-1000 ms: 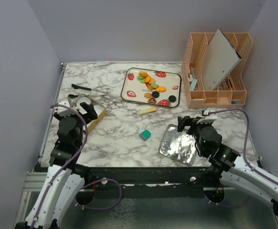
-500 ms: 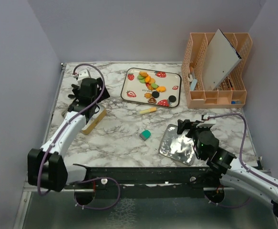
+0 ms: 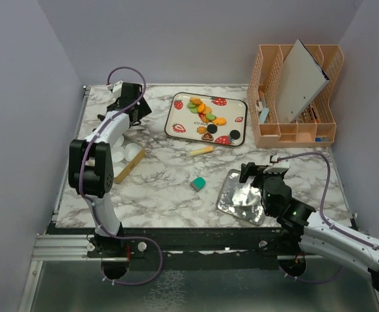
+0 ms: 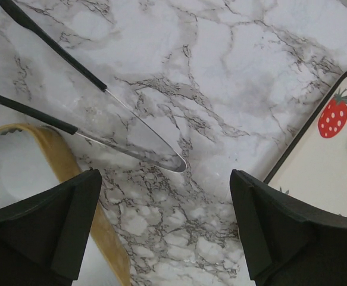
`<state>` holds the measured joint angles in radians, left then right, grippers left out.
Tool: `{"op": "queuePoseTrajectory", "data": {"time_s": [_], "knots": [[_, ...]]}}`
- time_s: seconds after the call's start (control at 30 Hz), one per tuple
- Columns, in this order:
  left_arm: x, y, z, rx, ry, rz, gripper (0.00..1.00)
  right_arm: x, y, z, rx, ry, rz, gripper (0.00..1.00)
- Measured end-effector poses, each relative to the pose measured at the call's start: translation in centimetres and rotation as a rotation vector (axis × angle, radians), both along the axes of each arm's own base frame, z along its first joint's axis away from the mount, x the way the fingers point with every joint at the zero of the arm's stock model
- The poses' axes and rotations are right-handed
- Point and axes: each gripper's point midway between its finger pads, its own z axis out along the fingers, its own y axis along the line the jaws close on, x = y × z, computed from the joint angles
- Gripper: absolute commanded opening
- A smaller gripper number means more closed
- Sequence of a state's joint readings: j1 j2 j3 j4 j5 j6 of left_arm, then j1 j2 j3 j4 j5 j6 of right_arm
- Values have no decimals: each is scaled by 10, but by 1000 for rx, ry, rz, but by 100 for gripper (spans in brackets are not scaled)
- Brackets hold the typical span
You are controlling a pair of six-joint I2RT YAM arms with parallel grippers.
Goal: Pack the cookies
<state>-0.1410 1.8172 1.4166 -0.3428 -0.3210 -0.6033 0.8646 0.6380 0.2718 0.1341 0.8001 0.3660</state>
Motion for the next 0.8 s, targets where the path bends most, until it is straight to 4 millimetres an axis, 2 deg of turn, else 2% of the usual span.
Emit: {"op": "queuePoseTrajectory", "data": {"time_s": [0.23,0.4,0.53,0.67,0.8], "knots": [[30,-3,-44,5,88,12,82,1,0,-10,-35,28,-7,100],[38,-2,-68,-3,128,43,73,3,0,-19,-67,51,-18,100],[47,1,-82,-17,140,69,64,5,2,-25,-98,75,-23,100],[52,7,-90,-40,143,106,60,8,4,-25,-111,87,-25,100],[53,12,-100,-77,150,145,46,9,6,-27,-123,97,-26,100]]}}
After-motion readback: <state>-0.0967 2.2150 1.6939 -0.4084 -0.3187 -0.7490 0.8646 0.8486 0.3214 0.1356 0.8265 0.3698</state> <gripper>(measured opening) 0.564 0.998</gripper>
